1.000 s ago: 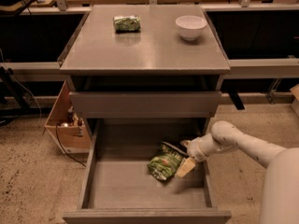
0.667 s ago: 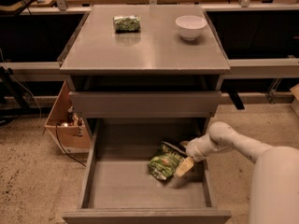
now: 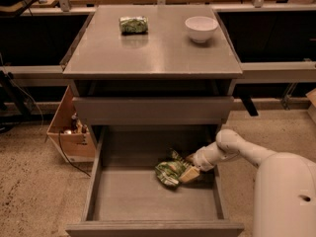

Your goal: Pick green jalapeno chip bag from middle drawer and place on counter

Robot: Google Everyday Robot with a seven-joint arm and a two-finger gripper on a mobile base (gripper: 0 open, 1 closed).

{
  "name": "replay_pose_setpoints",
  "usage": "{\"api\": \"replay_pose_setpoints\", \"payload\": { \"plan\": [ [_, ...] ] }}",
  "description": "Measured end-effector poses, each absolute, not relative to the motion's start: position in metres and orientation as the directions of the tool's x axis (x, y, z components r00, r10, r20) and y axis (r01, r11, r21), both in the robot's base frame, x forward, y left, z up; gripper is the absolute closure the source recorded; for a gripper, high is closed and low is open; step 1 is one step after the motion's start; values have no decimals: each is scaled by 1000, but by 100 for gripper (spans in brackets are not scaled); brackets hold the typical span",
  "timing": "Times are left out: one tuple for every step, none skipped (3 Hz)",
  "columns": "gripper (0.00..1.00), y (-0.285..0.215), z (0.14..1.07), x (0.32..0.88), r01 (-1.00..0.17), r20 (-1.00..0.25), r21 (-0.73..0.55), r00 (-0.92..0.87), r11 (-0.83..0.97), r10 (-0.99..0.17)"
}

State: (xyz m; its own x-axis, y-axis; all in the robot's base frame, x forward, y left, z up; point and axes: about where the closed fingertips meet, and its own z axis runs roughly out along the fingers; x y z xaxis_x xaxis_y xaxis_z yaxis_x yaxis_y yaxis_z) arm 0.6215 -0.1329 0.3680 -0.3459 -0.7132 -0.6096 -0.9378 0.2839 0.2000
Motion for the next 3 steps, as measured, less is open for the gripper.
{"api": "replay_pose_setpoints", "payload": {
  "plan": [
    [64,-132,371,617,-942,-598,199,-336,272,-728],
    [95,-136,387,600,-942,-595,187,-335,279,-731],
    [100,-143,419,575,-936,-598,183,-348,300,-722]
  ]
}}
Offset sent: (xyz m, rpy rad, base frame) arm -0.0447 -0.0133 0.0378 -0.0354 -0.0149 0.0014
